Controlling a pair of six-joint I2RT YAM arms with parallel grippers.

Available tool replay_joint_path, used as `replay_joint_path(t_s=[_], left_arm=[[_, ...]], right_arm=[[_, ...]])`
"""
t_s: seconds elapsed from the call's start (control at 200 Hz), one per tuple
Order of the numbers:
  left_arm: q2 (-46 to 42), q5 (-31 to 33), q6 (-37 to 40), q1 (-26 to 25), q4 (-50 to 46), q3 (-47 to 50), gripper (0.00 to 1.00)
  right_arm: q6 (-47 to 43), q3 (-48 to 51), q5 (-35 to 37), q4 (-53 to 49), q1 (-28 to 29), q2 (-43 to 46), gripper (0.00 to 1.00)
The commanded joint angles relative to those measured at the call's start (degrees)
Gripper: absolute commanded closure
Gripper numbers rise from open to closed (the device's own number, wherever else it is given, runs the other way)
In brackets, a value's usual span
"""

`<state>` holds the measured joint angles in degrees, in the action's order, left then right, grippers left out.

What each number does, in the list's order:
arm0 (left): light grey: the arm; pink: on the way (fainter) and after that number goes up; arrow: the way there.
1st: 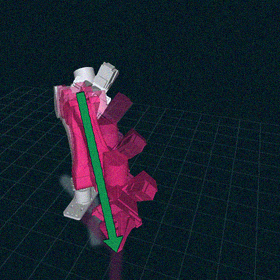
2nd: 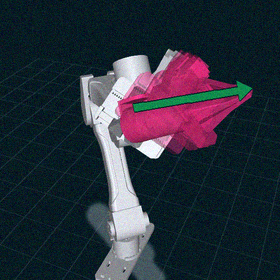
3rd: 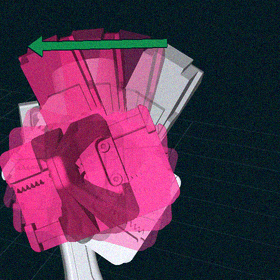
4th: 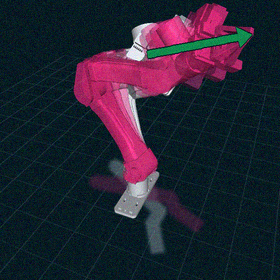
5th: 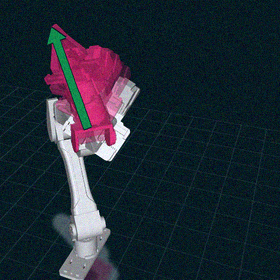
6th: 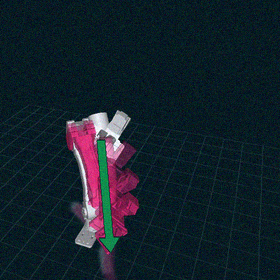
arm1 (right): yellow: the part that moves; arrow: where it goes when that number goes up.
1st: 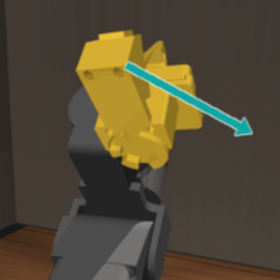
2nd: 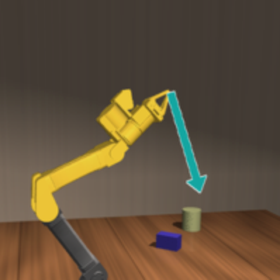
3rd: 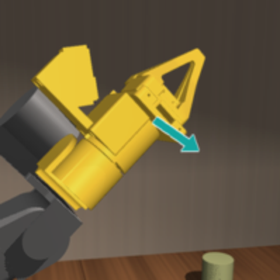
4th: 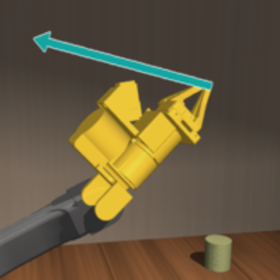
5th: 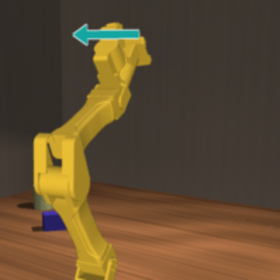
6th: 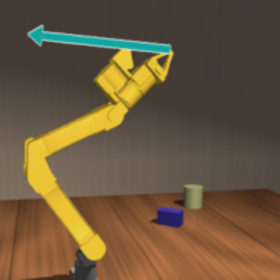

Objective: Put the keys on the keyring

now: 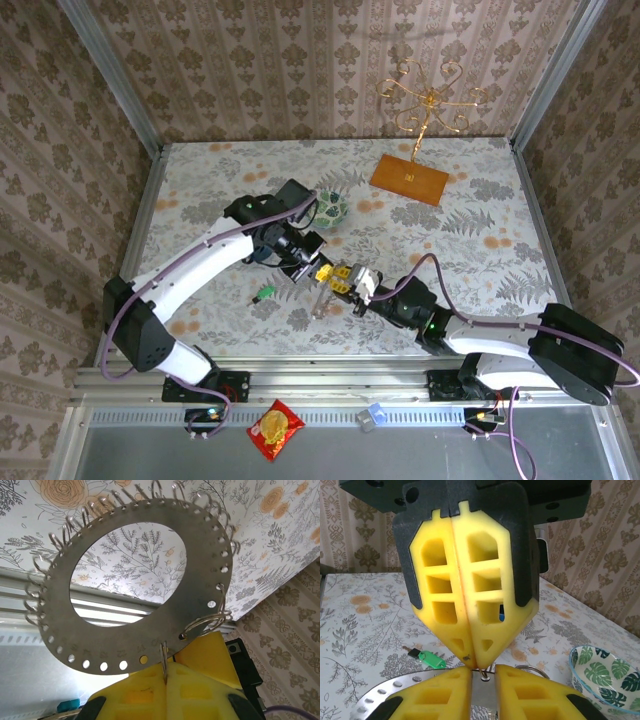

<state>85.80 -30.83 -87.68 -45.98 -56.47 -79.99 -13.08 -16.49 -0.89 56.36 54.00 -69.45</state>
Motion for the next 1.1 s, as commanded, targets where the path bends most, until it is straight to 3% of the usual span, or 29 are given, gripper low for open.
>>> replay_joint_path(t_s=[0.0,0.18,0.42,0.6,0.7,0.88,0.97,1.095], left_arm=[[-2.13,-0.63,-7.25,-0.05,0.86,0.96,1.00],[-2.30,-0.97,-8.59,-0.60,2.18,1.69,1.00],[-3.86,-0.37,-10.61,-0.69,3.59,3.90,1.00],[-4.92,0.60,-11.06,-0.45,7.36,6.03,1.00],[-6.93,5.52,-8.74,0.47,10.04,6.86,0.67],[-11.19,17.66,4.34,4.30,13.12,6.93,0.33],[-13.26,22.64,14.37,6.24,16.89,8.43,0.32],[-17.21,29.07,39.96,6.83,24.49,11.00,0.36]], right_arm=[[0.63,-2.61,-0.51,4.79,0.14,-1.91,0.80],[0.69,-4.19,1.52,9.93,0.17,-6.45,0.84],[0.78,-4.30,2.95,11.94,0.14,-8.16,1.00],[0.76,-3.55,2.64,8.04,0.14,-5.94,1.00],[0.40,-3.46,2.84,2.88,0.09,-3.71,1.00],[0.18,-3.93,2.60,-8.78,-0.37,1.71,1.00],[0.21,-5.12,2.16,-16.52,-0.78,4.60,1.00],[-0.36,-7.82,0.89,-28.89,-1.67,8.75,1.00]])
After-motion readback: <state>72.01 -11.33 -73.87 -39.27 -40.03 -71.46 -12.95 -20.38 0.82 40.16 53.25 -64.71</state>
